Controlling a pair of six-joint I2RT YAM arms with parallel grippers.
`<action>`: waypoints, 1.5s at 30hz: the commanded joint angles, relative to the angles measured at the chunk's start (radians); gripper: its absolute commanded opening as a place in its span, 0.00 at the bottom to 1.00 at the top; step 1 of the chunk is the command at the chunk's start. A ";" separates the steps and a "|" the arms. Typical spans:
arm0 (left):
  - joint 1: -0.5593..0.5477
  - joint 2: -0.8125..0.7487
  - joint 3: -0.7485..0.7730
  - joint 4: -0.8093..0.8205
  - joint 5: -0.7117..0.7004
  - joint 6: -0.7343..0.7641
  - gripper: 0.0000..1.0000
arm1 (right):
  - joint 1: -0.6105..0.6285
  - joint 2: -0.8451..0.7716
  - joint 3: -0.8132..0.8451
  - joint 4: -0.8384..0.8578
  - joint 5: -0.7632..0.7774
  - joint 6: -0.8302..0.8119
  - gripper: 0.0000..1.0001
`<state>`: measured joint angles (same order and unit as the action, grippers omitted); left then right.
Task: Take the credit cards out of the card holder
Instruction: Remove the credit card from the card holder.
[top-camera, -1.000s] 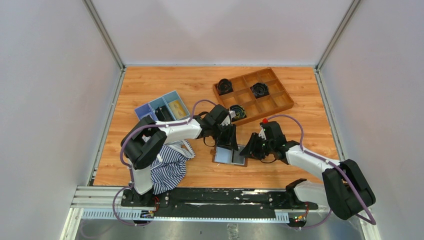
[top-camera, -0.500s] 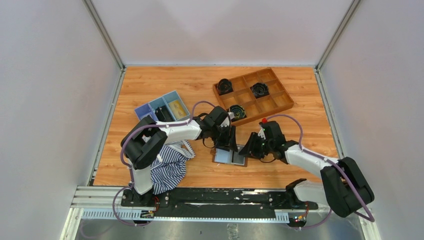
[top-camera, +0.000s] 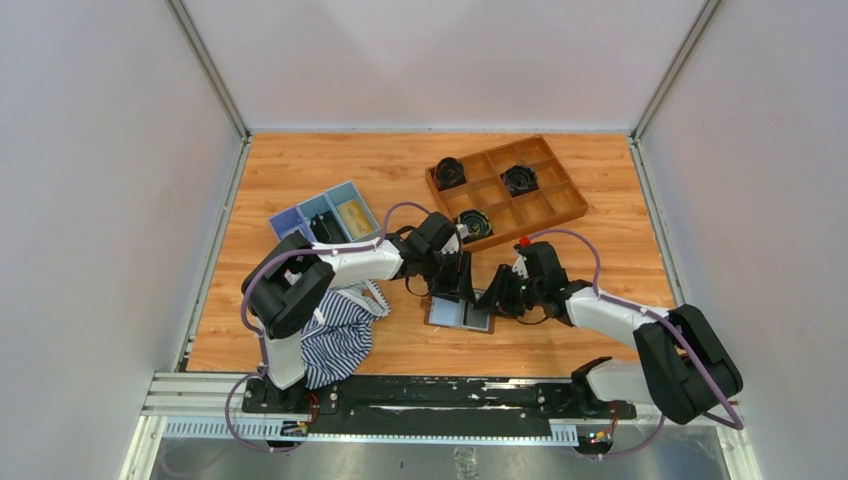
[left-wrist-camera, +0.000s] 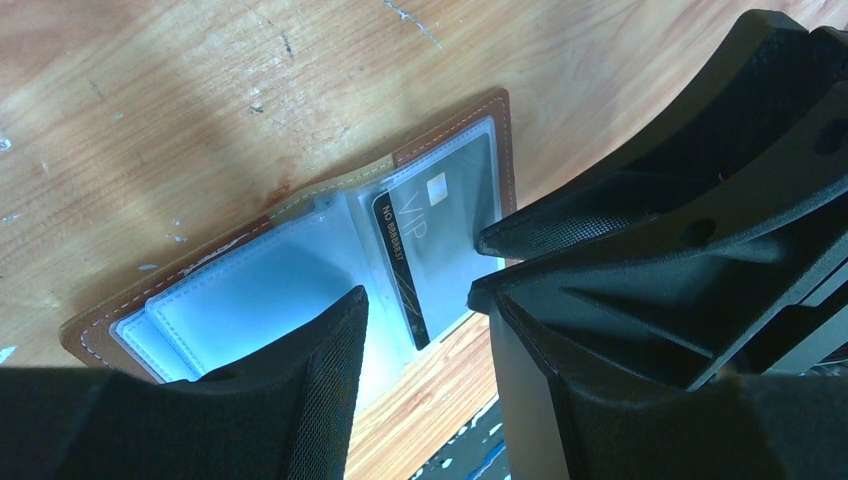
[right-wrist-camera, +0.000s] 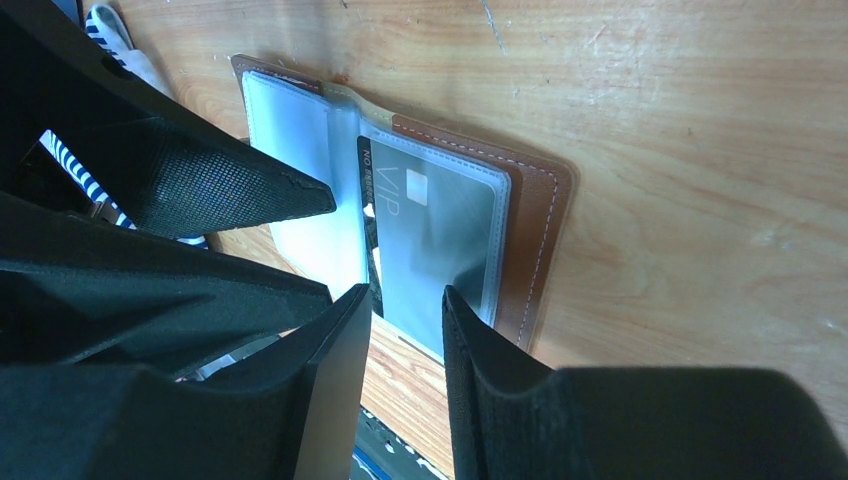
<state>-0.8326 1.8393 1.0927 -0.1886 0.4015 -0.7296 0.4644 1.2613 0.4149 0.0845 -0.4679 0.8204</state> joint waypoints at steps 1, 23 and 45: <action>0.003 0.008 -0.006 -0.004 0.002 0.009 0.52 | 0.012 -0.018 0.003 -0.018 0.011 -0.001 0.36; 0.004 0.031 0.000 -0.002 0.008 0.014 0.50 | 0.013 0.039 0.001 -0.007 0.025 -0.007 0.36; 0.007 0.014 0.008 -0.033 -0.007 0.045 0.50 | 0.016 -0.052 -0.022 -0.060 0.084 0.003 0.37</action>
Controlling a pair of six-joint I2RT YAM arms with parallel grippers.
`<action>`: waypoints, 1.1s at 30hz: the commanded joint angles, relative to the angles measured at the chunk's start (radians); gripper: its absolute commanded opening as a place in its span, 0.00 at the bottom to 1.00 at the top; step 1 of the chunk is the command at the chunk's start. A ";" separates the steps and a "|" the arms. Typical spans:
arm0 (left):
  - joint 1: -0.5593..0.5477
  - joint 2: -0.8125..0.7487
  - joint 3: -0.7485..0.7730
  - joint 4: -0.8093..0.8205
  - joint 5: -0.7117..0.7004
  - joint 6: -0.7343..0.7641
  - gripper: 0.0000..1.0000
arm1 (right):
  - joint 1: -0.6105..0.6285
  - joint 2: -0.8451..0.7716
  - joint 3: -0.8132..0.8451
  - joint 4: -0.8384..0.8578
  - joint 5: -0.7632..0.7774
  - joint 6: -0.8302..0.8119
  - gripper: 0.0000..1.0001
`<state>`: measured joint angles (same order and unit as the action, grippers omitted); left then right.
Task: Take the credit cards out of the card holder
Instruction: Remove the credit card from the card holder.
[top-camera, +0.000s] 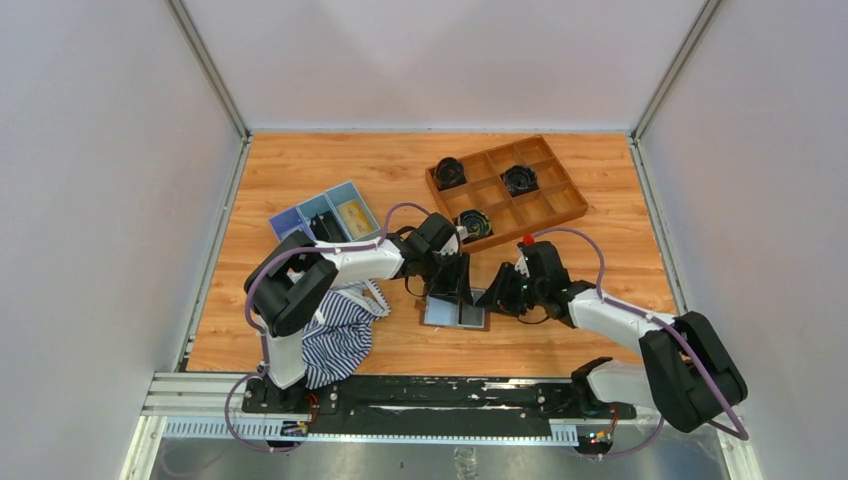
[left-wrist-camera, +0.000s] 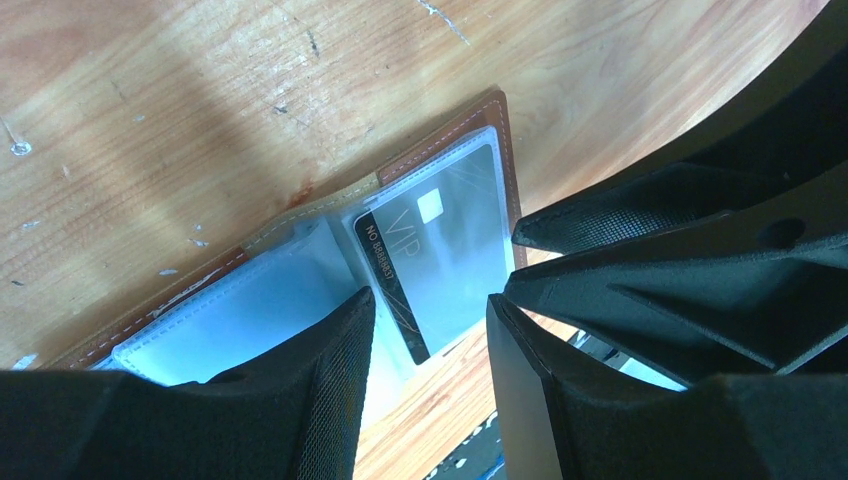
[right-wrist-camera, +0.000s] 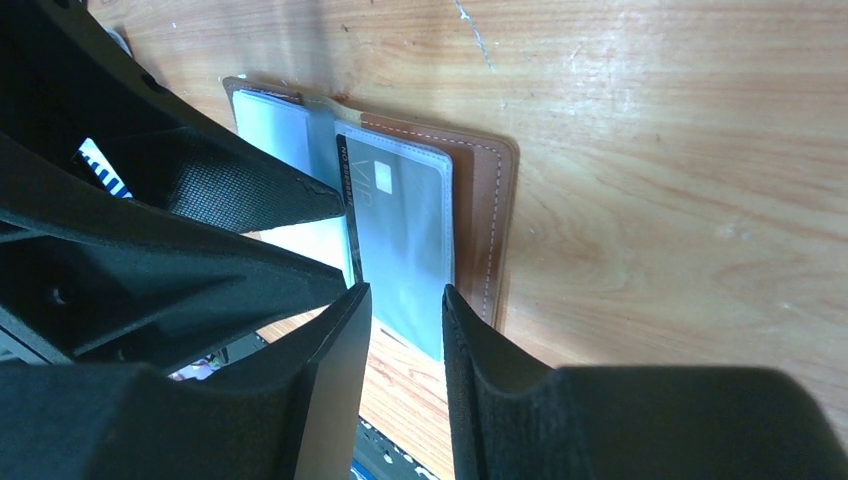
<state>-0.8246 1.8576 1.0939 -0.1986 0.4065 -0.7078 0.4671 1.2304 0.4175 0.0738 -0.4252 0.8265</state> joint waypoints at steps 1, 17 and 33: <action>-0.001 -0.006 0.005 -0.022 -0.012 0.021 0.49 | 0.013 -0.020 -0.024 -0.049 0.040 -0.003 0.37; 0.001 -0.007 0.003 -0.018 -0.016 0.013 0.50 | 0.013 -0.079 -0.017 -0.043 0.046 -0.006 0.37; 0.001 -0.006 0.014 -0.024 -0.017 0.014 0.49 | 0.015 0.030 -0.005 0.016 -0.019 -0.011 0.37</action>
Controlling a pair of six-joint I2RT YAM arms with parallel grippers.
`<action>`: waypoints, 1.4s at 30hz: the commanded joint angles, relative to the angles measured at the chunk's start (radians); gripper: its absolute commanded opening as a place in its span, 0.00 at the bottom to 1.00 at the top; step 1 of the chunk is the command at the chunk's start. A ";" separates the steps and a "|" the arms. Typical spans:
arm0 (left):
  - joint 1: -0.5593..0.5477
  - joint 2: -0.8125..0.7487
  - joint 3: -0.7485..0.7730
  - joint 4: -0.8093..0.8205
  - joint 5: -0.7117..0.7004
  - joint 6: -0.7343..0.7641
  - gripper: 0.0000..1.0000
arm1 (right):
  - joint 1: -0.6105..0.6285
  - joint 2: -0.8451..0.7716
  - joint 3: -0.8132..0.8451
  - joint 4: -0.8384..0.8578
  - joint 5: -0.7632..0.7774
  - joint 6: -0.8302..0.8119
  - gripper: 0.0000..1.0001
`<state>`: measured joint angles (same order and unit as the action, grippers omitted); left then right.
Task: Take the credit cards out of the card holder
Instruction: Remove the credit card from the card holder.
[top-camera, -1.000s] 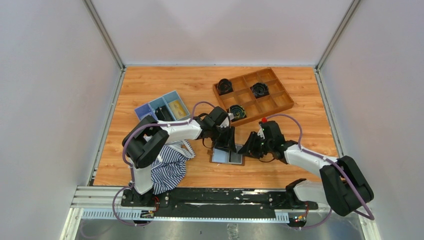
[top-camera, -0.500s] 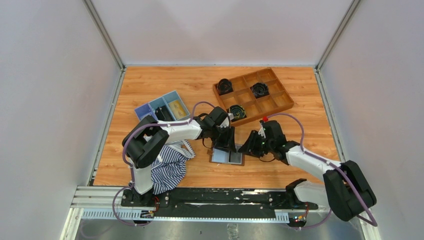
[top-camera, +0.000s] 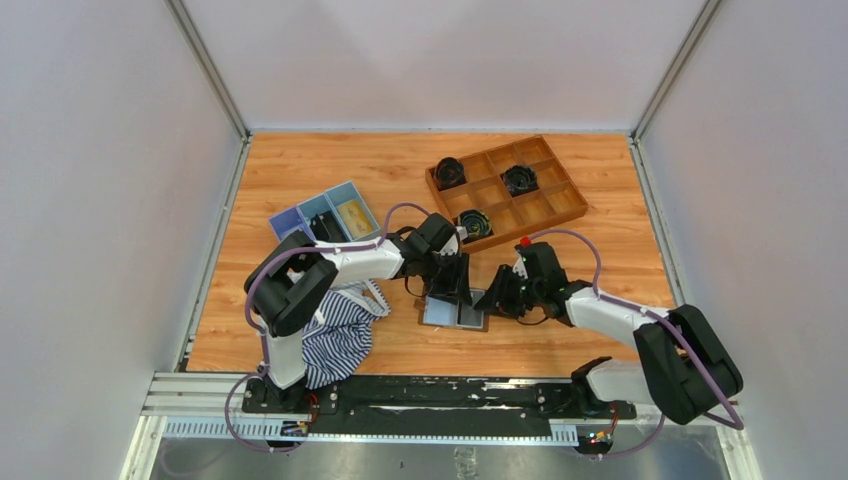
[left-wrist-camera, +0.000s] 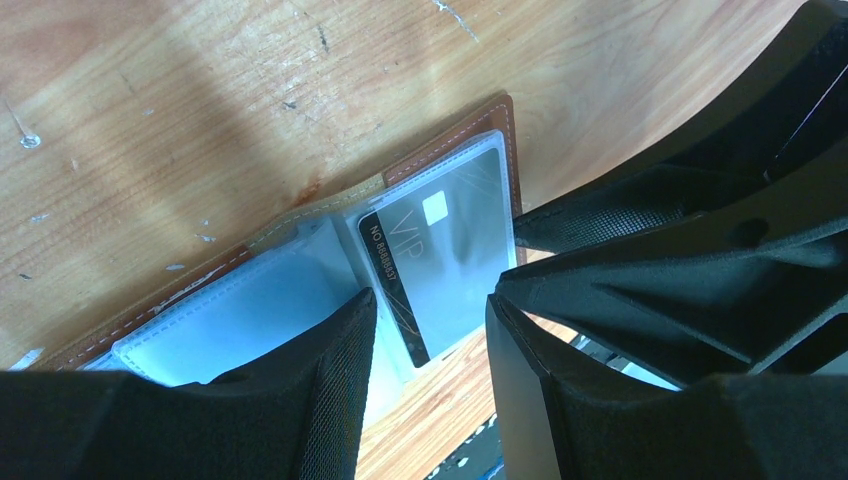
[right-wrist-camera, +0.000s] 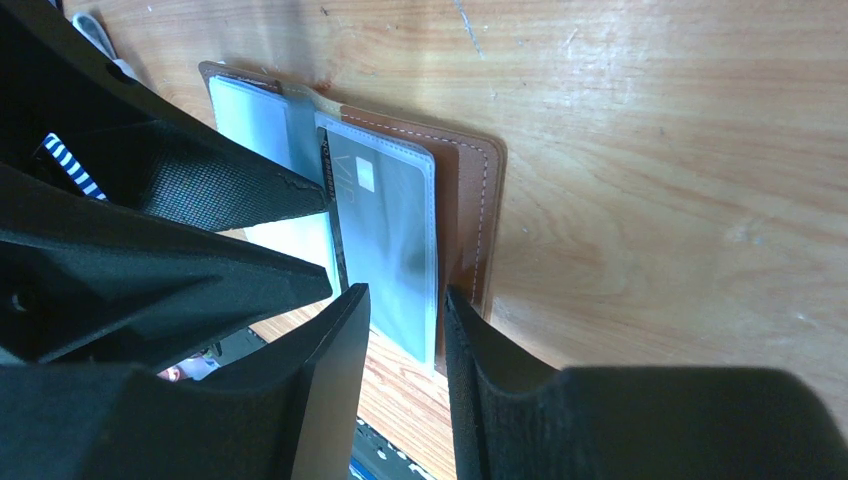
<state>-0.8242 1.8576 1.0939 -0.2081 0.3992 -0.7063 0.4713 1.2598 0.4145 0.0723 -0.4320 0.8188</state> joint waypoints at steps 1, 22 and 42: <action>0.000 -0.006 0.012 -0.015 -0.011 0.013 0.49 | 0.011 -0.006 -0.003 0.016 -0.008 -0.002 0.37; 0.000 -0.012 0.010 -0.011 -0.005 0.004 0.49 | 0.015 -0.035 0.004 -0.016 0.015 -0.004 0.37; 0.000 -0.061 -0.051 0.036 -0.016 -0.027 0.48 | 0.027 -0.169 0.011 -0.068 0.090 -0.012 0.37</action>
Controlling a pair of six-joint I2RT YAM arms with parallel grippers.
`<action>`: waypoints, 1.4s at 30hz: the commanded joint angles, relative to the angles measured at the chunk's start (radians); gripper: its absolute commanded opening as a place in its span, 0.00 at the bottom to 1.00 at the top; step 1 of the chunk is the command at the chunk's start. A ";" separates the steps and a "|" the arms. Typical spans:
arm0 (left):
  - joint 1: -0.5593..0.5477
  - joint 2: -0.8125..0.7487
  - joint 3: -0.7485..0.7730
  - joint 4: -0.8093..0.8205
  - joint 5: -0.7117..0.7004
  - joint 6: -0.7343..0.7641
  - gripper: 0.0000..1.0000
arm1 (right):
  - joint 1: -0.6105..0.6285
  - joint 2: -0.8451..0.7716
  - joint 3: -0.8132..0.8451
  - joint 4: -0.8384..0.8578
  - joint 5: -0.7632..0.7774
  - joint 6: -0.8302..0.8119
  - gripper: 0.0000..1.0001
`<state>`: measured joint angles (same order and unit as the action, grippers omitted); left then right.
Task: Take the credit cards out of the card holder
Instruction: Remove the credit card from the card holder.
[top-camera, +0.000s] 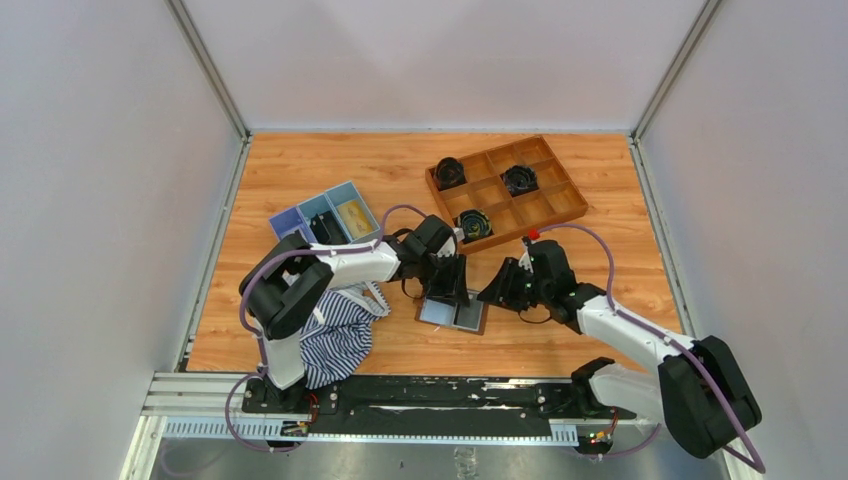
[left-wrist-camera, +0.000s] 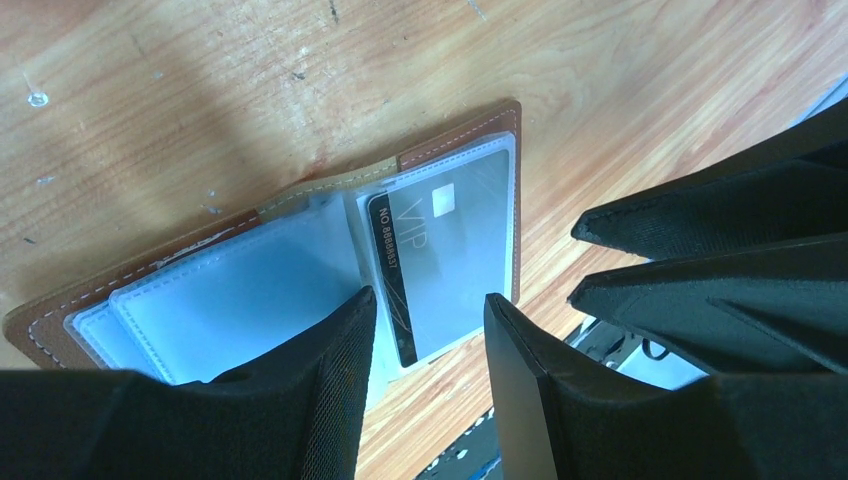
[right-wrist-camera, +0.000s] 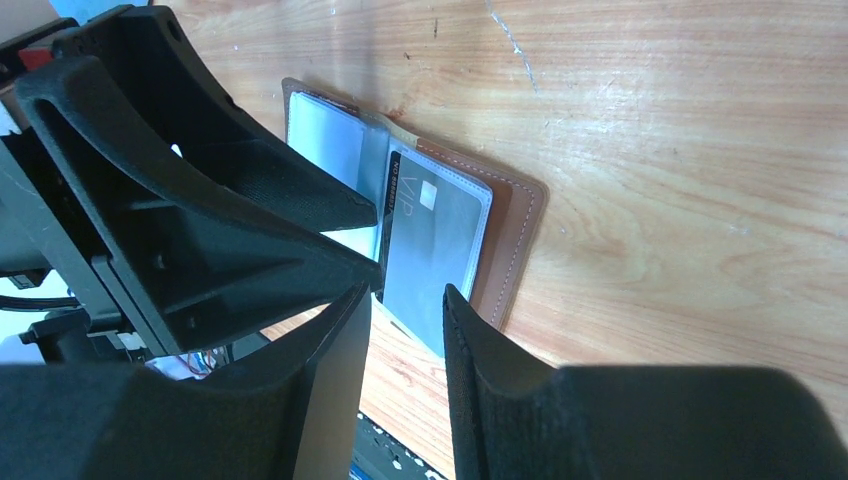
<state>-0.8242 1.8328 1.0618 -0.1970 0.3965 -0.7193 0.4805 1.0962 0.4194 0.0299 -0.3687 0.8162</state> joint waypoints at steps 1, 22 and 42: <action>0.000 -0.036 -0.019 0.024 -0.013 -0.013 0.48 | 0.018 -0.001 0.008 -0.025 0.020 -0.014 0.37; 0.000 -0.033 -0.008 0.013 -0.015 -0.002 0.48 | 0.052 0.094 -0.032 0.094 -0.029 0.026 0.37; 0.000 -0.036 -0.006 0.011 -0.018 -0.003 0.48 | 0.052 0.151 -0.064 0.156 -0.037 0.043 0.36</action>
<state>-0.8242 1.8233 1.0534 -0.1883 0.3946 -0.7261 0.5171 1.2297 0.3740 0.1593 -0.3973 0.8505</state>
